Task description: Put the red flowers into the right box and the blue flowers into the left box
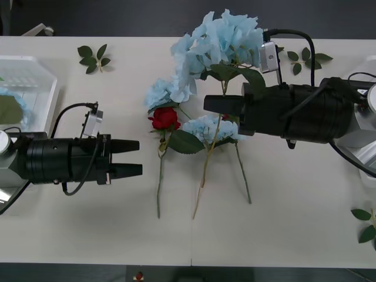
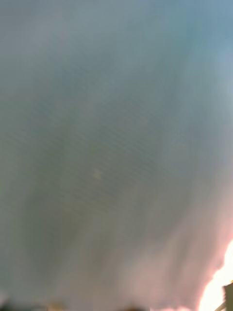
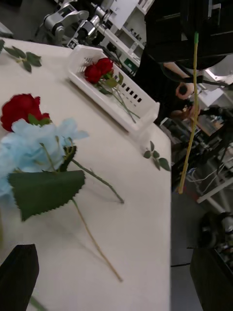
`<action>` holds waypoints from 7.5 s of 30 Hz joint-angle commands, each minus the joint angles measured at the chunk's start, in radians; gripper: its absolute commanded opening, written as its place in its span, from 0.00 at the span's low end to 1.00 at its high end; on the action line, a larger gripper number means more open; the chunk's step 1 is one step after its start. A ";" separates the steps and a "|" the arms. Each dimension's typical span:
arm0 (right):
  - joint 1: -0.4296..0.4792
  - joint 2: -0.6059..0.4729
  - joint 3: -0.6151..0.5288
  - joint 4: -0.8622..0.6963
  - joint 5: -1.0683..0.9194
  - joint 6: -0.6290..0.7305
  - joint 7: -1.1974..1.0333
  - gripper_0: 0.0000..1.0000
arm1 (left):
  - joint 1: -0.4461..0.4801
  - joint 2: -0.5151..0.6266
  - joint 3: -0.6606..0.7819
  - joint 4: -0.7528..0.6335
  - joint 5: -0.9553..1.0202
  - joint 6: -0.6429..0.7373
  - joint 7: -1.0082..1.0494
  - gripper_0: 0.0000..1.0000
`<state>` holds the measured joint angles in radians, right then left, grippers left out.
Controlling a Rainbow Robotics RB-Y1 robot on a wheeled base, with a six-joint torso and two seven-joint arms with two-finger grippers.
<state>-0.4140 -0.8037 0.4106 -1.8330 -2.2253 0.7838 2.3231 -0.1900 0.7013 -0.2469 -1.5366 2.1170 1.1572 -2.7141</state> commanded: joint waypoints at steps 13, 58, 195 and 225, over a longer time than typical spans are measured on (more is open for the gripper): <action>-0.046 0.032 0.020 -0.015 -0.007 0.008 -0.079 0.00 | 0.049 -0.278 -0.064 -0.073 0.012 -0.025 0.009 0.91; -0.046 0.020 0.020 -0.014 -0.017 -0.014 -0.114 1.00 | -0.040 -0.240 -0.051 -0.071 0.029 -0.123 0.009 0.00; -0.474 -0.361 0.065 0.972 1.323 0.176 -0.783 0.00 | -0.172 -0.284 -0.026 -0.039 -1.508 -0.169 0.961 0.84; -0.338 -0.356 -0.027 0.773 1.185 0.275 -0.826 1.00 | -0.174 -0.393 -0.100 -0.017 -1.678 -0.171 0.998 0.85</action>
<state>-0.7976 -1.1034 0.4537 -0.9596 -0.9907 1.0194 1.5172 -0.3748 0.3144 -0.3335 -1.5575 0.4403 0.9933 -1.7675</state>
